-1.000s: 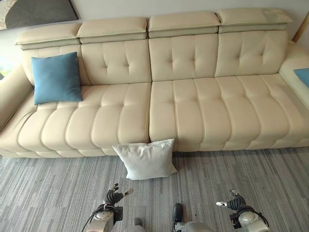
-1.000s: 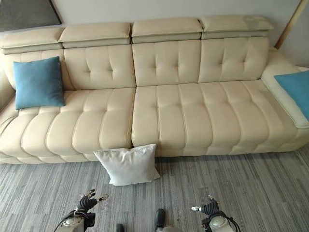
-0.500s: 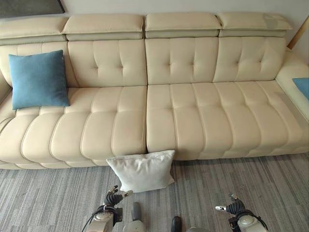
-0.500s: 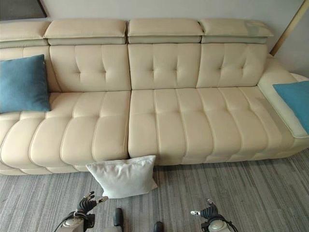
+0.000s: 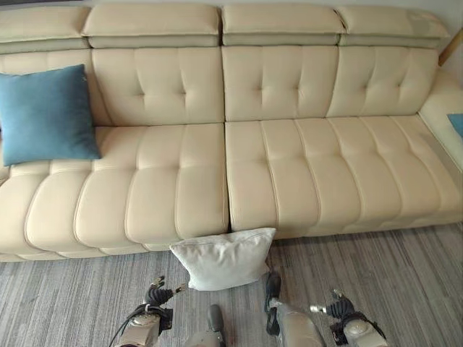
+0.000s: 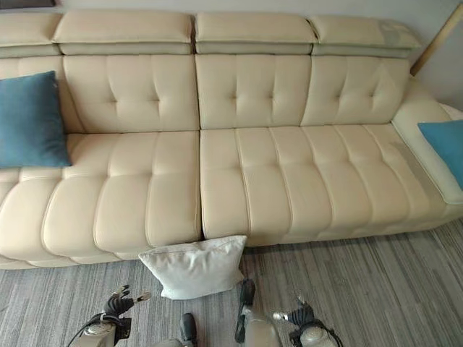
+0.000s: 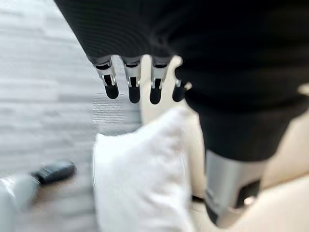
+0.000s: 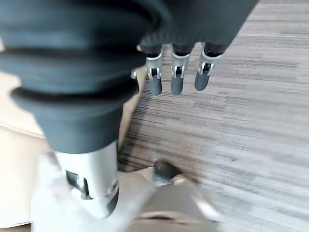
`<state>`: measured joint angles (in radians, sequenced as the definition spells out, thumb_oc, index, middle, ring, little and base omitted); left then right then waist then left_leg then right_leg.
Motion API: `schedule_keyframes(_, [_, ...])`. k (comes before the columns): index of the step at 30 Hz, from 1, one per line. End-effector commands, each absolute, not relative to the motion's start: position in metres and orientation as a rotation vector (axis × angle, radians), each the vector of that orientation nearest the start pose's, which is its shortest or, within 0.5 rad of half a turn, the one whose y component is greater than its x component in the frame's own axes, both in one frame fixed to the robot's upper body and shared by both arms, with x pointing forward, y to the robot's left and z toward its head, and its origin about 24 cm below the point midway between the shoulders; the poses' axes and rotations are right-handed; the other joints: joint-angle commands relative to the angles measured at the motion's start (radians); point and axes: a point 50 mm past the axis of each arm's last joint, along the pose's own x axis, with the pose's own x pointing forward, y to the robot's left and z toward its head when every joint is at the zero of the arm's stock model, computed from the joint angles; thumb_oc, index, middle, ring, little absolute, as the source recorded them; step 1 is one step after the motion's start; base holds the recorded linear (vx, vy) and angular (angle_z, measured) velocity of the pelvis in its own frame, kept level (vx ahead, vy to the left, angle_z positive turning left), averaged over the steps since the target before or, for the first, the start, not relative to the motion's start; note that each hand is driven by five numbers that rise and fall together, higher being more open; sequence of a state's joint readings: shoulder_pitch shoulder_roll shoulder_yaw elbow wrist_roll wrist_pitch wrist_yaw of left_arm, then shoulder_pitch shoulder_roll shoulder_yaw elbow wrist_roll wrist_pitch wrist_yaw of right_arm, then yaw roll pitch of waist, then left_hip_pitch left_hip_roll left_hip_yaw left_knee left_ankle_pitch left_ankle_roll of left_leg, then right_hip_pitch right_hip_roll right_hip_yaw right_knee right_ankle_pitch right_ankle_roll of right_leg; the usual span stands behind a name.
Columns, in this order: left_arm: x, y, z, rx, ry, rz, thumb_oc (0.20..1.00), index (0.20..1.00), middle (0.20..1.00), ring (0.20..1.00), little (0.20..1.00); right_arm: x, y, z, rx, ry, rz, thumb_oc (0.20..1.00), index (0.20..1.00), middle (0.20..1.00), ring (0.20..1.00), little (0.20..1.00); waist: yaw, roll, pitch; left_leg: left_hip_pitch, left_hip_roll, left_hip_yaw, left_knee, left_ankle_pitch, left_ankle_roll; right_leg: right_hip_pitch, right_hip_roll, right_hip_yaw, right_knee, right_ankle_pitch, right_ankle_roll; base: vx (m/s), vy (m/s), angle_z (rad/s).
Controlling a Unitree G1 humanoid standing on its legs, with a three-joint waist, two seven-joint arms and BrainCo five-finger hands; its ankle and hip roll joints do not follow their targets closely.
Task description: Pick up all the scattered cushions and arrange them neatly on the sofa.
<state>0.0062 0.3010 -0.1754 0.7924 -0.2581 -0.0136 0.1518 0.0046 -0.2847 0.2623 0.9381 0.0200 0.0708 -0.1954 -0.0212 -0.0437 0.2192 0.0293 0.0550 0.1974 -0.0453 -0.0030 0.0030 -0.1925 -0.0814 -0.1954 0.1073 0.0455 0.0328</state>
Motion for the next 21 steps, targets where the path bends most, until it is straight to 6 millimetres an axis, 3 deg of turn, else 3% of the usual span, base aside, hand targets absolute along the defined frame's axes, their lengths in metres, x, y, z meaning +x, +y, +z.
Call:
schedule_keyframes(1, [0.19, 0.234, -0.101, 0.166, 0.715, 0.206, 1.0, 1.0, 1.0, 1.0, 1.0, 0.168, -0.246, -0.119, -0.508, 0.883, -0.138, 1.0, 1.0, 1.0, 1.0, 1.0, 0.002, 0.007, 0.006, -0.051, 0.021, -0.045, 0.148, -0.054, -0.057, 0.139, 0.001, 0.001, -0.061, -0.105, 0.036, 0.04, -0.051, 0.26])
schedule_keyframes(2, [0.19, 0.234, -0.101, 0.166, 0.715, 0.206, 1.0, 1.0, 1.0, 1.0, 1.0, 0.168, -0.246, -0.119, -0.508, 0.883, -0.138, 1.0, 1.0, 1.0, 1.0, 1.0, 0.002, 0.007, 0.006, -0.051, 0.021, -0.045, 0.148, -0.054, -0.057, 0.139, 0.001, 0.001, -0.061, -0.105, 0.036, 0.09, 0.014, -0.02])
schedule_keyframes(5, [0.183, 0.233, -0.106, 0.178, 0.745, 0.194, 1.0, 1.0, 1.0, 1.0, 1.0, 0.169, -0.25, -0.117, -0.533, 0.874, -0.135, 1.0, 1.0, 1.0, 1.0, 1.0, 0.019, 0.025, 0.0, -0.11, 0.063, -0.093, 0.05, 0.031, -0.079, 0.17, 0.009, 0.001, -0.069, -0.142, 0.034, 0.15, 0.092, 0.12])
schedule_keyframes(15, [0.177, 0.237, -0.112, 0.212, 0.79, 0.198, 1.0, 1.0, 1.0, 1.0, 1.0, 0.172, -0.242, -0.119, -0.564, 0.875, -0.085, 1.0, 1.0, 1.0, 1.0, 1.0, 0.026, 0.028, 0.002, -0.062, 0.029, -0.072, -0.008, 0.024, -0.055, 0.161, -0.009, 0.035, -0.049, -0.136, 0.045, 0.06, 0.09, -0.09])
schedule_keyframes(20, [0.176, 0.24, -0.117, 0.224, 0.824, 0.217, 1.0, 1.0, 1.0, 1.0, 1.0, 0.182, -0.236, -0.116, -0.568, 0.847, -0.073, 1.0, 1.0, 1.0, 1.0, 1.0, 0.029, 0.025, 0.022, -0.078, 0.018, -0.07, -0.014, 0.019, -0.046, 0.126, -0.019, 0.043, -0.048, -0.124, 0.056, -0.03, 0.043, -0.04])
schedule_keyframes(21, [0.18, 0.241, -0.118, 0.232, 0.838, 0.238, 1.0, 1.0, 1.0, 1.0, 1.0, 0.193, -0.234, -0.112, -0.573, 0.822, -0.079, 1.0, 1.0, 1.0, 1.0, 1.0, 0.03, 0.023, 0.054, -0.122, 0.017, -0.072, 0.001, 0.018, -0.044, 0.073, -0.022, 0.05, -0.031, -0.116, 0.057, -0.18, 0.022, 0.0])
